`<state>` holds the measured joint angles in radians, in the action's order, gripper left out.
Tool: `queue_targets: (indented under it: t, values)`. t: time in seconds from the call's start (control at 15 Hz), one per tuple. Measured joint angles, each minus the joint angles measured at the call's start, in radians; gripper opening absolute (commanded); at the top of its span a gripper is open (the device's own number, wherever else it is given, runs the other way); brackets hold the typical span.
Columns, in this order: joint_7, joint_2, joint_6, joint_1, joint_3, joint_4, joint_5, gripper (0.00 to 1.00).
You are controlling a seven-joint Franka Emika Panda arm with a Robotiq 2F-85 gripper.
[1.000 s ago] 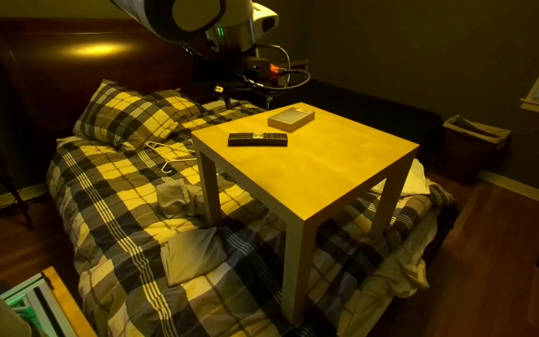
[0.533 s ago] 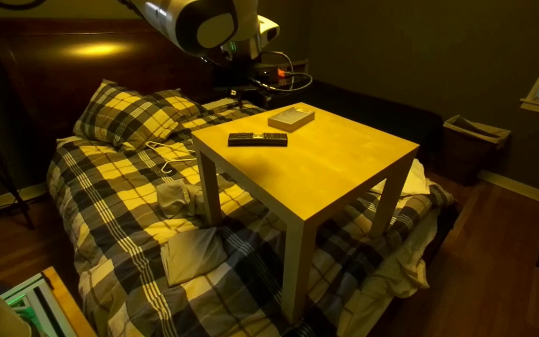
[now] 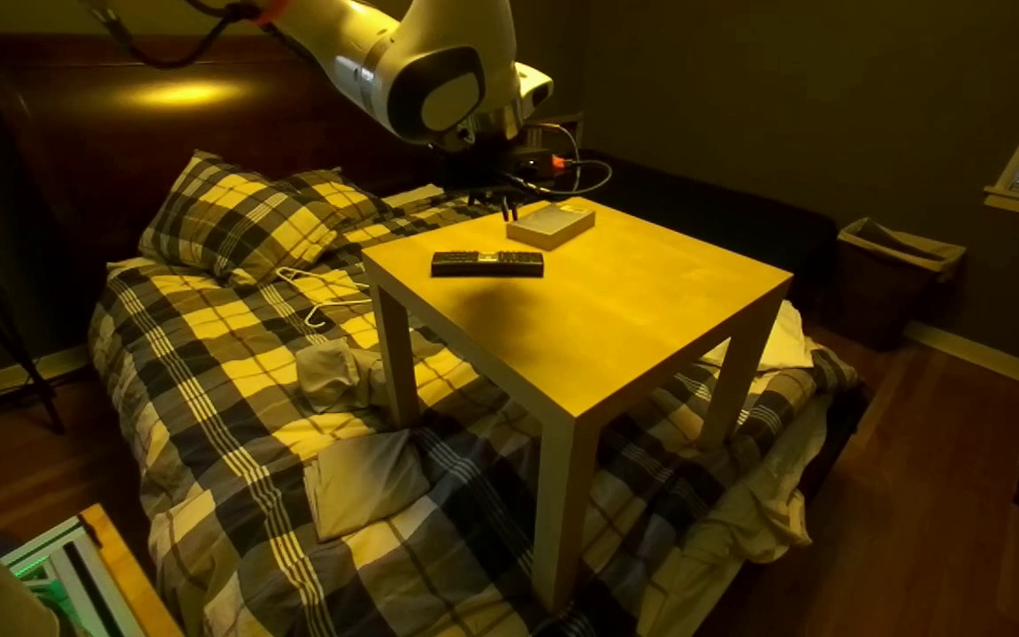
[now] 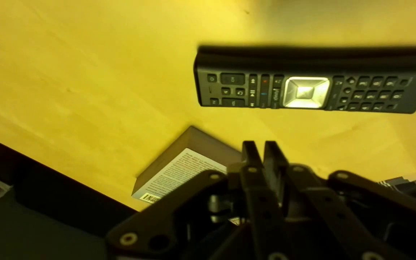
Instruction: Press a button on the top part of the remote
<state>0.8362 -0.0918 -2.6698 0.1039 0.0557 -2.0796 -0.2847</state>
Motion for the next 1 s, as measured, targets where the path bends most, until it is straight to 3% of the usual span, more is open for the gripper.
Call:
queue_targets:
  t: [1.0]
  values:
    - [-0.053, -0.175, -0.091, -0.147, -0.138, 0.092, 0.000, 0.00]
